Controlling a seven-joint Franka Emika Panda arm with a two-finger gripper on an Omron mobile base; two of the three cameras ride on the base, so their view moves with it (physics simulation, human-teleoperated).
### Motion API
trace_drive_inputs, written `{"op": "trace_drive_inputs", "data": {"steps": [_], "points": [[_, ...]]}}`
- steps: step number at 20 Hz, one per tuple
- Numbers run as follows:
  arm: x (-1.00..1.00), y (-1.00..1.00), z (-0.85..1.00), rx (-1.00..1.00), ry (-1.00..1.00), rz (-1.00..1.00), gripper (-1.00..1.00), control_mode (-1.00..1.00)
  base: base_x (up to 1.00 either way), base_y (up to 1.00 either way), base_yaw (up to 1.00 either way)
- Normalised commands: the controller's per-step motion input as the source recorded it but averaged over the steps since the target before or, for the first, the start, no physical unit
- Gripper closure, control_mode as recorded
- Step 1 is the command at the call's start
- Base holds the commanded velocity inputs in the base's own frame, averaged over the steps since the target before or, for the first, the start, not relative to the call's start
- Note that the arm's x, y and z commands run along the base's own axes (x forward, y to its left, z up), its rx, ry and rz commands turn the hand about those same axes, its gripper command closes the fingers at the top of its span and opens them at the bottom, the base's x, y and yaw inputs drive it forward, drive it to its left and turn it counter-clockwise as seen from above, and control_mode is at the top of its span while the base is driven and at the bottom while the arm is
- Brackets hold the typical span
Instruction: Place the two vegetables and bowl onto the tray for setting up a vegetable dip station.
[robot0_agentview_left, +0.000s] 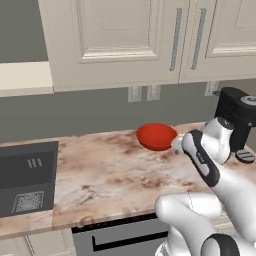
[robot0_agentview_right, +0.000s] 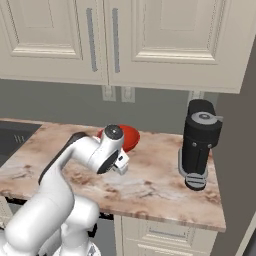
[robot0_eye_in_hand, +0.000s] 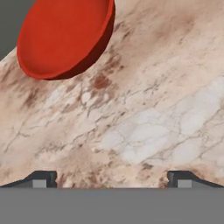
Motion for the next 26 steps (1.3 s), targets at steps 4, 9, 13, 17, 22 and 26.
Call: {"op": "trace_drive_inputs", "data": {"steps": [4,9,13,17,22,26], "points": [[0.33,-0.32,-0.01,0.08,0.01,0.0,-1.0,-1.0,0.0,0.0,0.0],[0.44,-0.08,-0.05,0.07,0.0,0.0,-1.0,-1.0,0.0,0.0,0.0],[0.54,0.0,-0.08,0.07,0.0,0.0,-1.0,-1.0,0.0,0.0,0.0],[0.42,0.0,-0.09,0.06,0.0,0.0,-1.0,-1.0,0.0,0.0,0.0],[0.33,0.0,-0.25,0.01,0.0,0.0,-1.0,-1.0,0.0,0.0,0.0],[0.33,0.0,-0.3,0.0,0.0,0.0,-1.0,-1.0,0.0,0.0,0.0]]}}
